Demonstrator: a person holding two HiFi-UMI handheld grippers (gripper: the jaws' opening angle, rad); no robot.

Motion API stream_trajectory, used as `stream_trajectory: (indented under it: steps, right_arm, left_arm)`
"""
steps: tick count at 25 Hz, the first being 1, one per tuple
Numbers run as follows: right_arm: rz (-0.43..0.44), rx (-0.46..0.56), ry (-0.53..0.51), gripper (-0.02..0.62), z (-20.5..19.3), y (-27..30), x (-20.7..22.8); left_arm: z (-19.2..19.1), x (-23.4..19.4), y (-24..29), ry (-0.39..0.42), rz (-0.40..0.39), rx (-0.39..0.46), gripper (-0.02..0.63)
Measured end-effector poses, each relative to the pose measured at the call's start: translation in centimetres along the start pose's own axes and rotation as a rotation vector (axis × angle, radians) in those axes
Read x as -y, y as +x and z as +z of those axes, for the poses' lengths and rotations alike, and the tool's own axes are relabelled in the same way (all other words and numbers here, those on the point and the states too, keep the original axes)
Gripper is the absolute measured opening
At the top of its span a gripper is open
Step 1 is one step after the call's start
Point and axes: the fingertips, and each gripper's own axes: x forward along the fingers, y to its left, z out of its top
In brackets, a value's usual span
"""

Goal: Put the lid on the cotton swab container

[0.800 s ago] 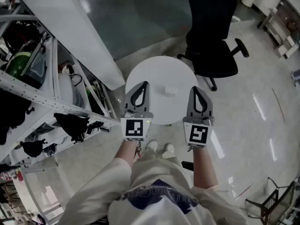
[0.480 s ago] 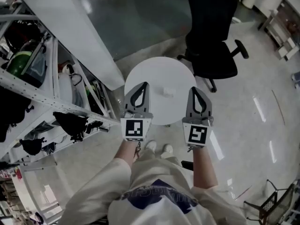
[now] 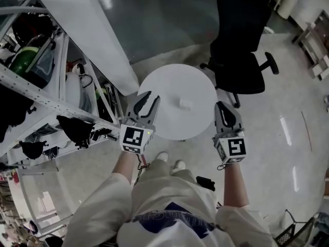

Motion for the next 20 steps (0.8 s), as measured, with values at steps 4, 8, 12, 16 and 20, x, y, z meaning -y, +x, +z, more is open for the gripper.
stream_trajectory:
  steps: [4,8,12,16,20]
  right_arm:
    - [0.16,-0.242,0.002,0.264,-7.6,2.0,-0.5]
    - [0.305,-0.457,-0.086,0.325,-16.0,5.0,-1.9]
    - [0.414,-0.62,-0.121,0.348,-23.2,7.3,-4.7]
    - [0.475,-0.699,-0.131,0.354,-27.7,10.0,-5.7]
    - [0.517,-0.741,-0.147,0.353,-29.6,12.1,-6.4]
  left_arm:
    - [-3.4,-0.6,1.6,0.029,-0.133,-0.12,0.226]
    - [-6.4,-0.2,4.8,0.074,-0.268,-0.182,0.266]
    - [-9.4,1.1,6.9,0.109,-0.408,-0.241,0.285]
    - [-11.6,2.2,8.9,0.135,-0.499,-0.27,0.285]
    - [-13.5,3.1,10.6,0.15,-0.579,-0.297,0.285]
